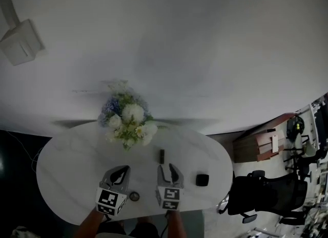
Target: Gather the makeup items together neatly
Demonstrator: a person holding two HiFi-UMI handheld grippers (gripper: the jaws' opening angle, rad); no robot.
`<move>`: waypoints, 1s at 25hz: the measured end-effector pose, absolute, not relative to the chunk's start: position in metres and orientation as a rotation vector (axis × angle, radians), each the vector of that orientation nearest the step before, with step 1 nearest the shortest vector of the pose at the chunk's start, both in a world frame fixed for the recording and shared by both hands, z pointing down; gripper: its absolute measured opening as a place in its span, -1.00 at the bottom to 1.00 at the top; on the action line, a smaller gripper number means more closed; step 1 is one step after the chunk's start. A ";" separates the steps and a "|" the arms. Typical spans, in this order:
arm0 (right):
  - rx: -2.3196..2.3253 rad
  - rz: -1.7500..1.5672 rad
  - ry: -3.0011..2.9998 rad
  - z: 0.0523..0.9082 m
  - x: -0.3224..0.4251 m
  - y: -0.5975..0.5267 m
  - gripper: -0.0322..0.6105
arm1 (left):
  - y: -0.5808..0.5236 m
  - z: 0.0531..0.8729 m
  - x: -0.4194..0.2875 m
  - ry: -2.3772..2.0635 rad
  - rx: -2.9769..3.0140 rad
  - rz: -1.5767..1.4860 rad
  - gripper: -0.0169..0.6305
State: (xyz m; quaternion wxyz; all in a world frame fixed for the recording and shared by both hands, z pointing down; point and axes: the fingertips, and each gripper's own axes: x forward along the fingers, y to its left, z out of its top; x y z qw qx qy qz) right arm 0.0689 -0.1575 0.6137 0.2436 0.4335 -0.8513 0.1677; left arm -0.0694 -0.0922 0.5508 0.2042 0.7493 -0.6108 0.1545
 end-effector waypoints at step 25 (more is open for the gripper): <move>1.056 0.572 -2.134 0.707 0.052 -0.200 -0.45 | -0.101 0.615 -0.101 -1.707 1.892 0.467 -0.91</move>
